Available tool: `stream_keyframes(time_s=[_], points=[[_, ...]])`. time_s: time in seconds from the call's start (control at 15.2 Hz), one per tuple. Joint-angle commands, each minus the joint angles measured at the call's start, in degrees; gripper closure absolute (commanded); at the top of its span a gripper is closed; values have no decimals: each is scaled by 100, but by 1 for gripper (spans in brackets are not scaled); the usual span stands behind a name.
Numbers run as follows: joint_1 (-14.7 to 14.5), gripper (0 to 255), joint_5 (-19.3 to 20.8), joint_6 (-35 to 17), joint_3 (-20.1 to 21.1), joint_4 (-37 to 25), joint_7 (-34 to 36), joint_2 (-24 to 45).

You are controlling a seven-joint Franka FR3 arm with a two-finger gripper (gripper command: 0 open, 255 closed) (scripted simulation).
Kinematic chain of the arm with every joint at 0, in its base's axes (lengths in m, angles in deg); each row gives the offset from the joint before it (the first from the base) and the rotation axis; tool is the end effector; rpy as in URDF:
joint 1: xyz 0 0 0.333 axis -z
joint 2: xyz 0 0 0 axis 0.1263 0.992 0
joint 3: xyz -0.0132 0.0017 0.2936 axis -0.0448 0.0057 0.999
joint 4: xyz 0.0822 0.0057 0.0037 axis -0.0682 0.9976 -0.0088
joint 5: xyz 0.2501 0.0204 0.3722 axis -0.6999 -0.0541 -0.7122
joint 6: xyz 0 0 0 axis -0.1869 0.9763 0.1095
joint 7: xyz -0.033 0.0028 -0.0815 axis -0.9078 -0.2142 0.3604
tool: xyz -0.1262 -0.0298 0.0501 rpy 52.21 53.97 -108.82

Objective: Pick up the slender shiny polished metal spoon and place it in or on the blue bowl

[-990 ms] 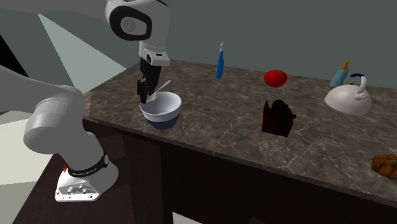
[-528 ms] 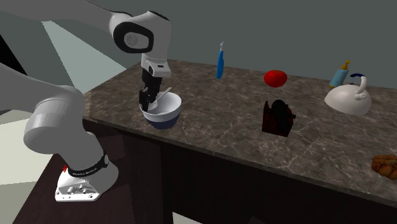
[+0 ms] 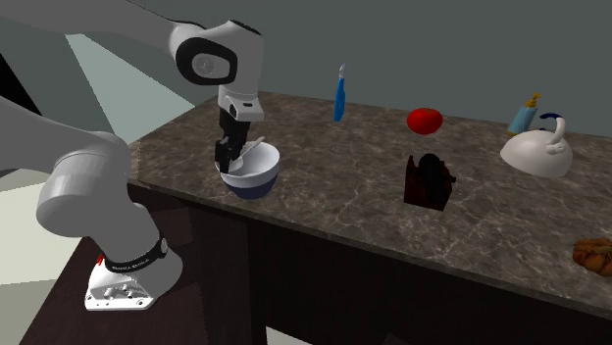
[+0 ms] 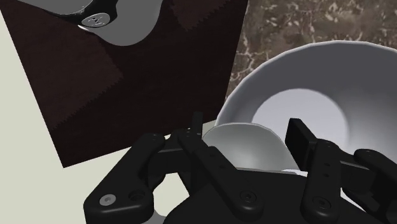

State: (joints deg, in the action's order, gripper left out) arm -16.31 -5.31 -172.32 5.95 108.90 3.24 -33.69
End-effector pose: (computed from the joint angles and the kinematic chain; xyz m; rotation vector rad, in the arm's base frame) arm 0.3297 0.1664 0.3057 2.9705 -0.6354 -0.3945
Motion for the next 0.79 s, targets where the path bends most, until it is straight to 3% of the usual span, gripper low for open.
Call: stream_keyframes(time_s=[0.0,0.33,0.59,0.73], points=[[0,0,0,0,0,0,0,0],[0,0,0,0,0,0,0,0],[93,0,170,721,-140,-708,28,-15],[93,0,170,721,-141,-707,28,-15]])
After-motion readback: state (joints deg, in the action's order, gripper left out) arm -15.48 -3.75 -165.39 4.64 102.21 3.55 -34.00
